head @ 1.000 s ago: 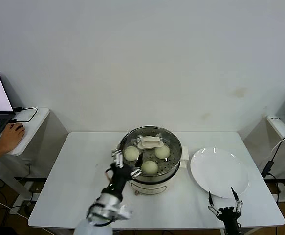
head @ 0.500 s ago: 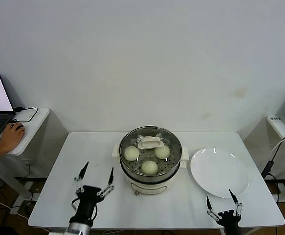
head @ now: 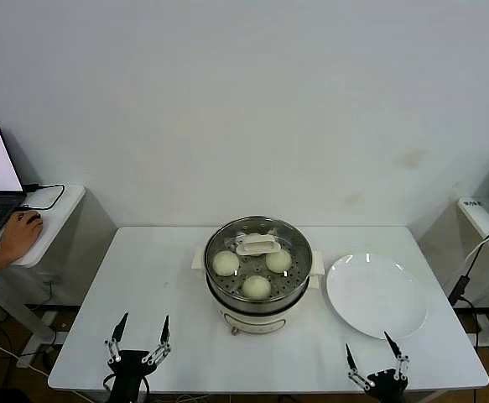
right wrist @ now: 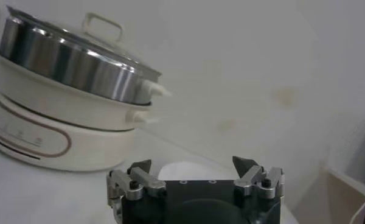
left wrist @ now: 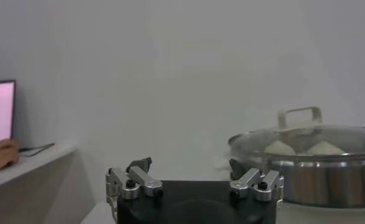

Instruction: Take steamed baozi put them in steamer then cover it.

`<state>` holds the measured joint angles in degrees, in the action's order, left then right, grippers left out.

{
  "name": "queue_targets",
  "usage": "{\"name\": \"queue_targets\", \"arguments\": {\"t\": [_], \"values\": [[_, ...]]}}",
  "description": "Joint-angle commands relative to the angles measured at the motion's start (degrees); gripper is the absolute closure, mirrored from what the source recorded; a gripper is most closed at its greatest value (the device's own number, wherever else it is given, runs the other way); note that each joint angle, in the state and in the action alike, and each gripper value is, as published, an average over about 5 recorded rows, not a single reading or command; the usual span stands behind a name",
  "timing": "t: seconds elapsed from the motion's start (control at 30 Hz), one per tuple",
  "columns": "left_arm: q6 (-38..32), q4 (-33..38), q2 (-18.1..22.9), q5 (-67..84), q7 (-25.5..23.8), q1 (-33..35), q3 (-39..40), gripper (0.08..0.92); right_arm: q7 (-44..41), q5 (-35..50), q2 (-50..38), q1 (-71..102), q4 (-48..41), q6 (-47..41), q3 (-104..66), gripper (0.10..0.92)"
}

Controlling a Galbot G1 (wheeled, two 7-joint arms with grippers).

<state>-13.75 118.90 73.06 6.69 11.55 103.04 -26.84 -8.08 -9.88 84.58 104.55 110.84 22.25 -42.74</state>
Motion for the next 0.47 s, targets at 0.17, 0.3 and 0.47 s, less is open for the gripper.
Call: {"name": "queue_targets", "arguments": {"t": [0.17, 0.3, 0.47], "values": [[-1.2, -2.4, 2.1, 3.4, -1.5, 2.6, -1.7, 0.177, -2.8, 10.1, -1.5, 3.0, 5.3, -10.5, 3.8, 0.202], [-1.0, -2.0, 2.3, 3.0, -2.2, 3.1, -1.6, 0.177, -2.8, 10.2, -1.7, 3.3, 5.3, -11.2, 3.9, 0.203], [-0.5, -2.2, 2.4, 2.8, -2.7, 3.4, -1.6, 0.177, -3.0, 10.1, -1.5, 3.4, 5.6, -11.8, 3.9, 0.202]]}}
